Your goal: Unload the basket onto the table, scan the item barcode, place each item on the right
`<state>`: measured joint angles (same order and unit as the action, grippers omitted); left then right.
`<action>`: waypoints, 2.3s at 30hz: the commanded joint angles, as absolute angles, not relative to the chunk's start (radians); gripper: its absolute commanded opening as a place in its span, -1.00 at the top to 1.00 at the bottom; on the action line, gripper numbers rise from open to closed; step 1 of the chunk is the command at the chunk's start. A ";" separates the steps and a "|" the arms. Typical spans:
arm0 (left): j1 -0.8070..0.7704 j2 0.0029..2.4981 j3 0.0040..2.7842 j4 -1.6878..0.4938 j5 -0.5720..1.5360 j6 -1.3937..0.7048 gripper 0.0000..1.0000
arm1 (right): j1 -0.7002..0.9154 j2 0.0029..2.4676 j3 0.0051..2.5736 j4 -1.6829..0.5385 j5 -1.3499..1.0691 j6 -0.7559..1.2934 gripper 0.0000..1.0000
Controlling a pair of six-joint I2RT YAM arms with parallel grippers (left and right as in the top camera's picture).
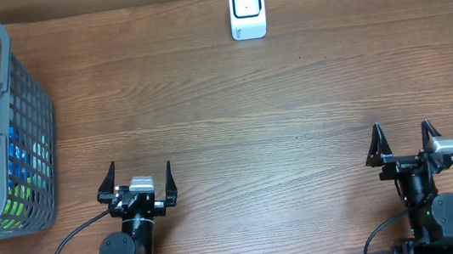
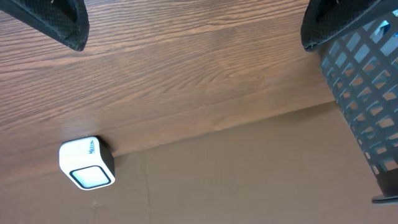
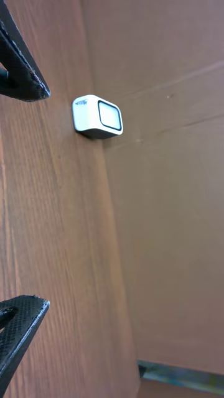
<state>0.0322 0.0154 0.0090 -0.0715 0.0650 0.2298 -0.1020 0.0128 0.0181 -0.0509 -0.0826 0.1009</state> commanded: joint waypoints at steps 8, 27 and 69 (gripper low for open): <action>0.026 0.006 0.017 -0.065 0.177 0.194 -0.99 | -0.096 0.003 0.009 -0.008 -0.160 0.102 -1.00; 0.026 0.022 0.173 -0.109 0.277 0.194 -1.00 | -0.096 0.003 0.147 -0.072 -0.215 0.104 -1.00; 0.043 1.443 2.213 -1.271 0.472 0.132 -1.00 | -0.096 1.182 1.562 -1.107 -0.510 0.107 -1.00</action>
